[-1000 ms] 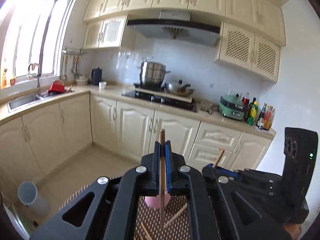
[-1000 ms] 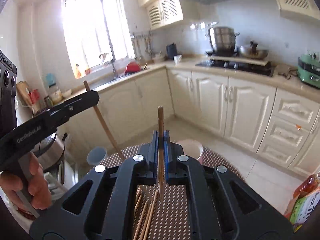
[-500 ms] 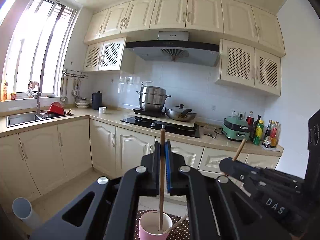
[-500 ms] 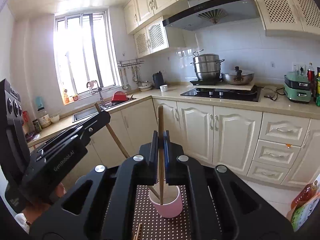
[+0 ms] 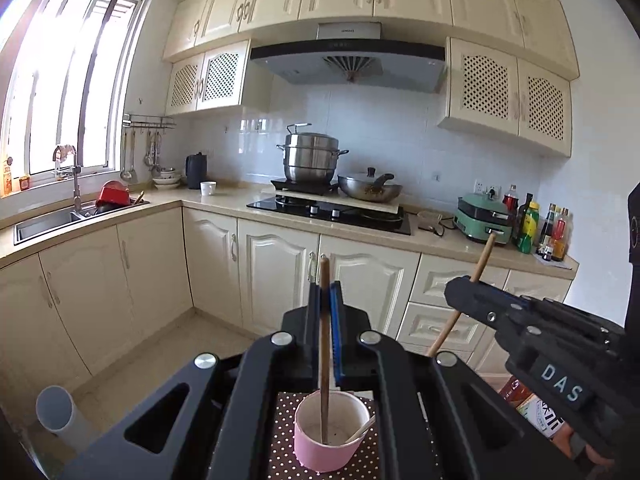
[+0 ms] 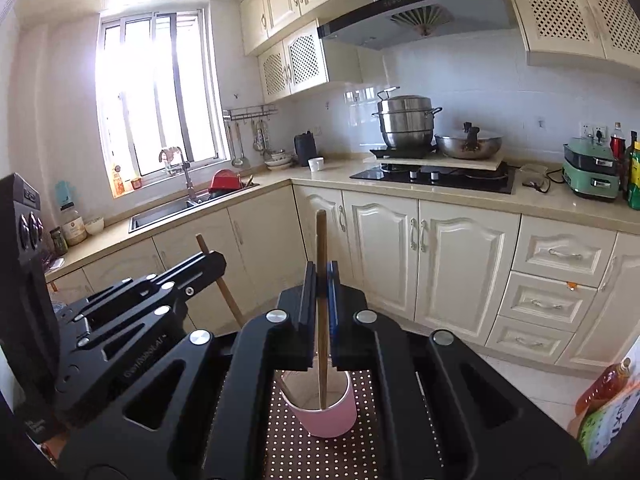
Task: Organize utensils
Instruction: 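Lift both held chopsticks upright and carry them over the pink cup, then open both grippers to drop the chopsticks into the pink cup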
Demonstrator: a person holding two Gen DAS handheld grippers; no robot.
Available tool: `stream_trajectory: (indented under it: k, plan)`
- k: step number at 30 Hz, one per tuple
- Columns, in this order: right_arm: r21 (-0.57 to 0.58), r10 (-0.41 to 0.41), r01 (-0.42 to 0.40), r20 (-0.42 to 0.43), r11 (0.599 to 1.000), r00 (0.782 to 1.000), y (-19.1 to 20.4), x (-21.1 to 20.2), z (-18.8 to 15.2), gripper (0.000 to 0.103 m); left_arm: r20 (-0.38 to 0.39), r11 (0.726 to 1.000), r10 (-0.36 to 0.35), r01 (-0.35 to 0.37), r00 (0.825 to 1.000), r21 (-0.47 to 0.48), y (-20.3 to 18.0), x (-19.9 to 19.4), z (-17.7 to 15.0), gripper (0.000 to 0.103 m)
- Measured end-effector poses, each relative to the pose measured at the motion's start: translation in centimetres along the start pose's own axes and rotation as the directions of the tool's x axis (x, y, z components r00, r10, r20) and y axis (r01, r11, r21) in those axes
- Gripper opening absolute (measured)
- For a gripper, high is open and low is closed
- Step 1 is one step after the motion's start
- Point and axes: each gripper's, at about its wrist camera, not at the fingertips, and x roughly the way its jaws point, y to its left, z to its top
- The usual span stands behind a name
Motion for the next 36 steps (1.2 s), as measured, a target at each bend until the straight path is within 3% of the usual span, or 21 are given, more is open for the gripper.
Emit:
stream_trajectory:
  k: [5, 8, 18, 29, 31, 32, 33, 36]
  plan:
    - [0.016, 0.0, 0.0, -0.025, 1.0, 1.0, -0.2, 0.6, -0.5, 0.005, -0.024, 1.0, 0.0, 0.0, 1.0, -0.007, 0.7, -0.1, -0.4, 0.007]
    - [0.022, 0.001, 0.0, -0.036, 1.0, 0.999, -0.3, 0.7, -0.8, 0.006, -0.026, 1.0, 0.011, -0.011, 1.0, -0.014, 1.2, -0.3, -0.5, 0.031]
    - [0.047, 0.014, -0.011, -0.062, 0.999, 0.998, 0.1, 0.9, -1.3, 0.006, -0.023, 0.999, 0.024, -0.024, 0.999, -0.036, 2.8, -2.2, -1.1, 0.046]
    - [0.025, 0.007, -0.005, -0.08, 1.0, 0.997, 1.8, 0.6, -1.7, 0.008, -0.02, 0.999, 0.047, -0.047, 0.999, -0.016, 3.4, -4.7, -1.2, 0.048]
    - [0.025, 0.004, -0.002, -0.078, 1.0, 0.997, 1.9, 0.5, -1.7, 0.015, -0.02, 0.999, 0.05, -0.05, 0.999, -0.017, 3.7, -5.2, -1.2, 0.048]
    - [0.025, 0.0, 0.001, -0.074, 1.0, 0.997, 2.0, 0.3, -1.7, 0.032, -0.018, 0.998, 0.053, -0.053, 0.998, -0.018, 3.8, -5.4, -1.2, 0.049]
    - [0.025, 0.0, 0.002, -0.064, 1.0, 0.998, 2.0, 0.0, -1.7, 0.059, -0.017, 0.998, 0.055, -0.056, 0.998, -0.019, 4.0, -5.7, -1.2, 0.049]
    - [0.017, -0.014, 0.014, -0.031, 1.0, 0.999, 2.1, -0.8, -1.6, 0.063, -0.018, 0.998, 0.064, -0.065, 0.998, -0.016, 4.3, -6.5, -1.2, 0.05]
